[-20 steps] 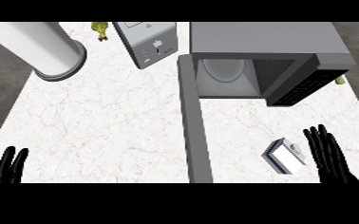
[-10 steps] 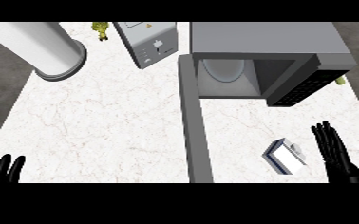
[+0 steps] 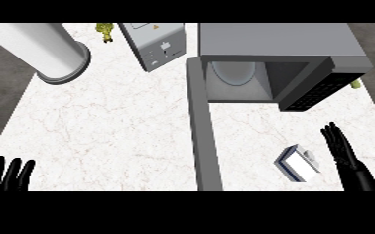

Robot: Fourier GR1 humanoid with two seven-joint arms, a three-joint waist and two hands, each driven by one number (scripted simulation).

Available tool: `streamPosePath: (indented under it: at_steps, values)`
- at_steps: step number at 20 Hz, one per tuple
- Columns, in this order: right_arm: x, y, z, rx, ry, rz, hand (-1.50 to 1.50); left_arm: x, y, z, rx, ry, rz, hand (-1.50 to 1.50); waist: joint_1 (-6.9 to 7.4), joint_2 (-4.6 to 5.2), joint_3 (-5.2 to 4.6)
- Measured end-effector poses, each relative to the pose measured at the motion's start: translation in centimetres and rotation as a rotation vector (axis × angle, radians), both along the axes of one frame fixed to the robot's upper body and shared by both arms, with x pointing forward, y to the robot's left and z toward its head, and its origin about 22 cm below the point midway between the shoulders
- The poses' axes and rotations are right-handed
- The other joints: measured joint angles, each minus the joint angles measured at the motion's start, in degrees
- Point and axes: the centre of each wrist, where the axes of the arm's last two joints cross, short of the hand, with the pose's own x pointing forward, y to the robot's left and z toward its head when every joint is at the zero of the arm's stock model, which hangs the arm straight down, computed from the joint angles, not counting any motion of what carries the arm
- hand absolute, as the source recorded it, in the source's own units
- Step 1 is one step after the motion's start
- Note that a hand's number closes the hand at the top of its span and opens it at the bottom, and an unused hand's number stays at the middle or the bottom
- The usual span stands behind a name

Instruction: Pick up the milk, place it into the microwave and close the microwave

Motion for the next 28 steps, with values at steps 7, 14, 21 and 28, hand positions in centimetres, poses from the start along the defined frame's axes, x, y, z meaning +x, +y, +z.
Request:
streamPosePath:
  at_steps: [7, 14, 21, 28]
  values:
    - [1.4, 0.4, -3.0, -0.036, 0.035, -0.017, -1.50, -0.4, 0.7, -0.2, -0.005, -0.005, 0.008, -1.50, 0.12, 0.02, 0.00]
    - [1.6, -0.6, -4.7, -0.047, 0.107, -0.011, -1.50, -0.8, 0.9, -0.2, -0.003, 0.002, 0.010, -1.50, 0.17, 0.05, 0.02]
    - [1.9, -0.2, -5.9, -0.029, 0.164, 0.029, -1.50, -0.6, 1.2, -0.1, 0.003, 0.002, 0.009, -1.50, 0.21, 0.09, 0.05]
    - [2.4, -0.3, -6.6, -0.007, 0.184, 0.005, -1.50, -0.6, 1.8, -0.5, -0.004, 0.000, 0.011, -1.50, 0.43, 0.15, 0.09]
